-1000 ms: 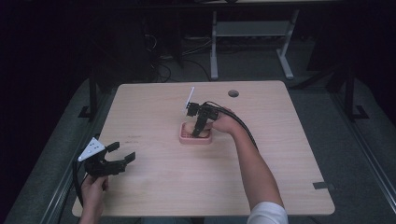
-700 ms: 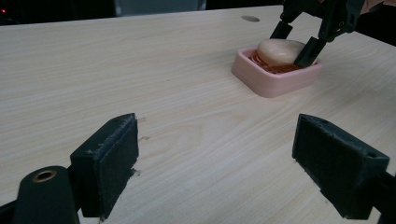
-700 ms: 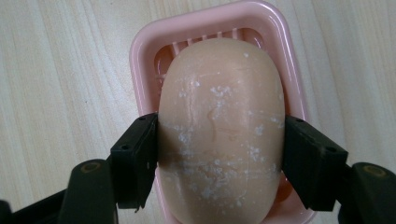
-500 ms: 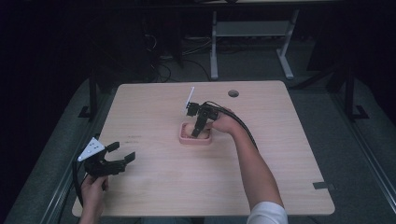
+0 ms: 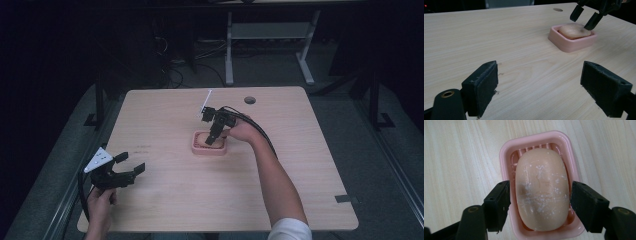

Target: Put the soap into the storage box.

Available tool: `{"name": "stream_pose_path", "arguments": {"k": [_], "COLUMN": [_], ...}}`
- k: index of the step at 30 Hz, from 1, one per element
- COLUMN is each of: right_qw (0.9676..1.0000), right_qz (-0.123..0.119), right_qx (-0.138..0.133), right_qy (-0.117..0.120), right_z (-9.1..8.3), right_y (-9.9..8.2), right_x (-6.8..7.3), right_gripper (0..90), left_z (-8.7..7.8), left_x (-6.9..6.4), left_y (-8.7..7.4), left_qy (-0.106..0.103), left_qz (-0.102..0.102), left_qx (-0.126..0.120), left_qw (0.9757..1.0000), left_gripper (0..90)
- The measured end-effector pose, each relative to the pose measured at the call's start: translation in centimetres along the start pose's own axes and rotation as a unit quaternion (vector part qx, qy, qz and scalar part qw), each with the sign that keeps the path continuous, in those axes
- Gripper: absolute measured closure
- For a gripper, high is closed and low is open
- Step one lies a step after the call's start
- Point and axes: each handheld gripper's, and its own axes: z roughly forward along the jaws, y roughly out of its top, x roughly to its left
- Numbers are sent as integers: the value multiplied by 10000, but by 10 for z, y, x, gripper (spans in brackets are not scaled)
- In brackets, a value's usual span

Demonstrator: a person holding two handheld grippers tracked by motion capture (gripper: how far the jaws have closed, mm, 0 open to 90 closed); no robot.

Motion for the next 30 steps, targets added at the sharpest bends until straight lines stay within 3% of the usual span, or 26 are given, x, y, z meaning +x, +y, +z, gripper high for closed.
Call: {"name": "stream_pose_path", "arguments": {"k": [30], "right_qw": [9989], "right_qz": [316], "right_qx": [-325], "right_qy": [-90], "right_z": [-25], "right_y": [-41], "right_x": [2], "right_gripper": [267], "left_z": [0], "left_x": [-1], "left_y": [0], "left_qy": [0], "left_qz": [-10], "left_qx": [19], "left_qw": [10000], "left_gripper": [143]}}
